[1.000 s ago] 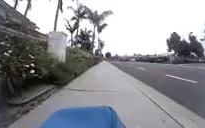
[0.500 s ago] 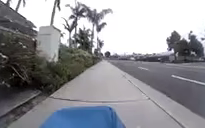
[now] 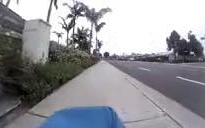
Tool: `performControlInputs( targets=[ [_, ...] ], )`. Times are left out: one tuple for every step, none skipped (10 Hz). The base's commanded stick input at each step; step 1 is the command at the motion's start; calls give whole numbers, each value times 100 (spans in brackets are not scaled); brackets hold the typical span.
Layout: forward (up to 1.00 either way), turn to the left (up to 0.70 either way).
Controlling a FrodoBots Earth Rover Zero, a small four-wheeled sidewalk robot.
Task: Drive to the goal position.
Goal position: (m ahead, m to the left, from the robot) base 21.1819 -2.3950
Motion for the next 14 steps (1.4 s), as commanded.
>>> performControlInputs(
  targets=[
    [100, 0],
    [100, 0],
    [100, 0],
    [100, 0],
    [100, 0],
    [100, 0],
    [100, 0],
    [100, 0],
    [100, 0],
    [100, 0],
    [100, 0],
    [100, 0],
    [100, 0],
    [100, 10]
  ],
)
